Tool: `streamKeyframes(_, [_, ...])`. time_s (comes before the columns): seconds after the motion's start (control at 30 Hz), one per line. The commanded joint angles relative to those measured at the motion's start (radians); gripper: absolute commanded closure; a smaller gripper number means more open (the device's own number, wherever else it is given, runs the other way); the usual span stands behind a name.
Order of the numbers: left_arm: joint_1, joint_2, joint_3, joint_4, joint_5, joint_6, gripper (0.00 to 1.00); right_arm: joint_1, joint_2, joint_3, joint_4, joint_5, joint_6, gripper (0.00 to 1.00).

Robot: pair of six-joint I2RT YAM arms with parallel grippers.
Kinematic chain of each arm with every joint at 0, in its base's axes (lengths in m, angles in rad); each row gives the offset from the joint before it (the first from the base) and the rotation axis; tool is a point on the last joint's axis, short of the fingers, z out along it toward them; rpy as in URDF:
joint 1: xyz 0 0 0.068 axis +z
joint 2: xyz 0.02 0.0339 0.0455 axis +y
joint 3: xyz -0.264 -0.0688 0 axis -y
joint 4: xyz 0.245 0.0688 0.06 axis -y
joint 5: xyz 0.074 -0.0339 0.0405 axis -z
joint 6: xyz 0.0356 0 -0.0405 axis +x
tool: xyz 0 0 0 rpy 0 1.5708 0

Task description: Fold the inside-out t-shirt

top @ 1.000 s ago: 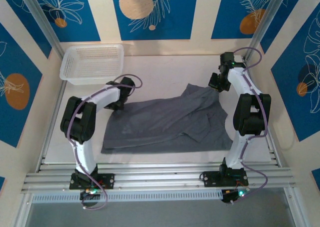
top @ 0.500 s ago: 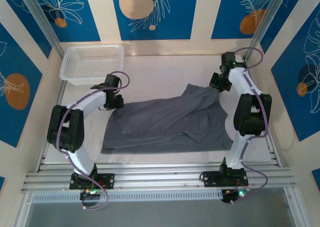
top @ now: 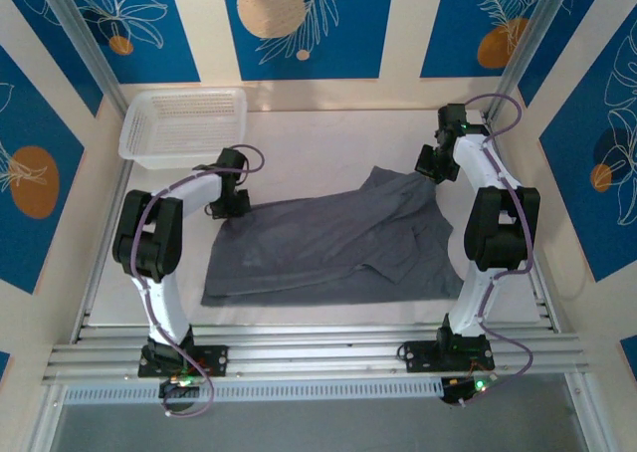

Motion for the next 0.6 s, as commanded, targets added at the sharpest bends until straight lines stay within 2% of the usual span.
streamKeyframes(0.0, [0.026,-0.047,0.024,-0.047,-0.029,-0.004,0.94,-0.02,-0.041,-0.02,-0.022,0.019,0.008,1.0])
streamKeyframes(0.27, [0.122,-0.066,0.017,-0.009,0.077,-0.028,0.9,-0.076,-0.021,-0.035,-0.018,-0.012,-0.009,1.0])
streamKeyframes(0.43, [0.125,-0.065,0.005,0.036,0.183,-0.02,0.89,-0.064,-0.017,-0.054,-0.005,-0.035,-0.014,1.0])
streamKeyframes(0.57, [0.124,-0.06,0.015,0.022,0.175,-0.015,0.9,-0.05,-0.012,-0.041,-0.014,-0.031,-0.02,1.0])
